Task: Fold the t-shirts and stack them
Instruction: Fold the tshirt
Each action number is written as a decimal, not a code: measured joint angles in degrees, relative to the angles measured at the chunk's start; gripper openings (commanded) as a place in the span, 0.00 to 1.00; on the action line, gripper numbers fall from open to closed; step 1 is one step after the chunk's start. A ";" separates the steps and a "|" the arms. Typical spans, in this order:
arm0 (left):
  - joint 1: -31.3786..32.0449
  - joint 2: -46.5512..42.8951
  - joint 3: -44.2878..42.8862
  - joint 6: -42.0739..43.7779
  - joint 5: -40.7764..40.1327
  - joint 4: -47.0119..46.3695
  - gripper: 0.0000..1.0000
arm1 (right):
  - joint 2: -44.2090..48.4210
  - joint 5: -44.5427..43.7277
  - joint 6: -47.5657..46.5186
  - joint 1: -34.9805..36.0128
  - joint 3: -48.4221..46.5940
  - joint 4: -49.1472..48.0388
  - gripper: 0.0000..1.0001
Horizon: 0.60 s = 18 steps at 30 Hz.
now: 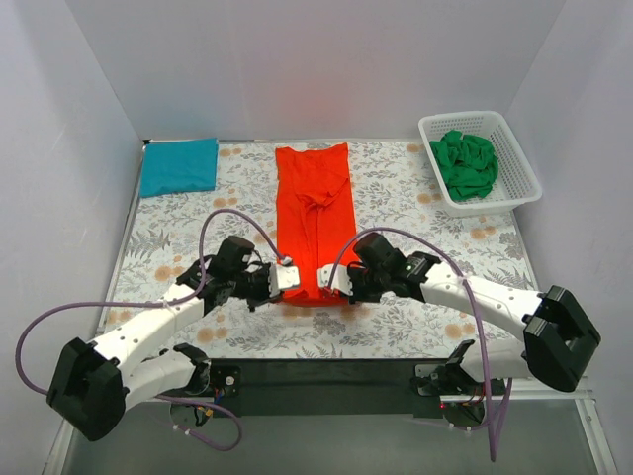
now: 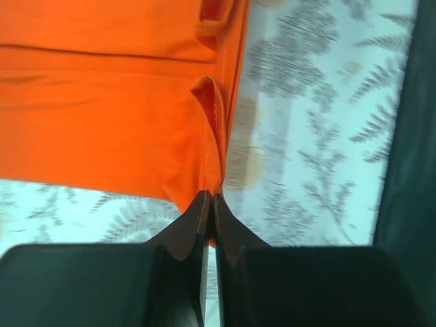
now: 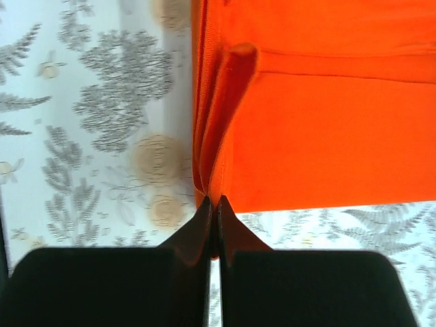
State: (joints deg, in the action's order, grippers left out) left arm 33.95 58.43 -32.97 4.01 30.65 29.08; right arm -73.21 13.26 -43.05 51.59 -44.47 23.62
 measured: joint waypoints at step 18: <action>-16.83 33.70 -24.28 5.70 3.28 -17.29 0.00 | -28.11 1.97 -15.74 -18.40 -31.10 2.05 0.01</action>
State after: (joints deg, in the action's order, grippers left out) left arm 17.12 92.14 -57.25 9.72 33.93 11.79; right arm -101.32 15.22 -58.78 33.19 -75.57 25.67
